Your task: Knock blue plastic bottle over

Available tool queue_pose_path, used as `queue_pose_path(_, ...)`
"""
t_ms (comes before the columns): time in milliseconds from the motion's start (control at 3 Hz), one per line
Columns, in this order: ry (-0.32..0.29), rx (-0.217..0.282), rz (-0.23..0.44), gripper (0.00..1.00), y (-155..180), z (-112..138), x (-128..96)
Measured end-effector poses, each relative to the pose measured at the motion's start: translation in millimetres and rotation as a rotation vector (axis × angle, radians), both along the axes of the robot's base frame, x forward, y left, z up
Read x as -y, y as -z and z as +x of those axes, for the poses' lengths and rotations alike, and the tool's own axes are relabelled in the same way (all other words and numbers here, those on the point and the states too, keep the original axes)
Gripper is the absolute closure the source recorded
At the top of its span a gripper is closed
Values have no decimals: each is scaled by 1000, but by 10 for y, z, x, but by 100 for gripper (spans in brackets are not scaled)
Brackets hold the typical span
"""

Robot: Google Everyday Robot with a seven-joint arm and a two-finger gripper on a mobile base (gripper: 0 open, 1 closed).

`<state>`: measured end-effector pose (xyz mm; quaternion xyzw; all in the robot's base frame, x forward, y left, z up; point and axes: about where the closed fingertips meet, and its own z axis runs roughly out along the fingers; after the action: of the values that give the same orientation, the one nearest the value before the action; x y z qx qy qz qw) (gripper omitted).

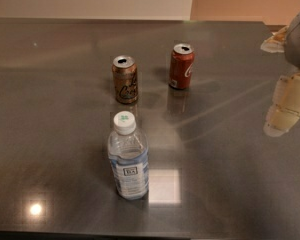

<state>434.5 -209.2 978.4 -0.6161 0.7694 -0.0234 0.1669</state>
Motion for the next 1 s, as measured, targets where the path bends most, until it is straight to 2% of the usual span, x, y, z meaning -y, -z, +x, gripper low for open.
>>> queue_pose_path(333, -101, 5, 39, 0, -50, -117, -207)
queue_pose_path(667, -235, -8, 80, 0, -22, -308, -515)
queue_pose_path(1000, -341, -45, 109, 0, 126, -502, -804)
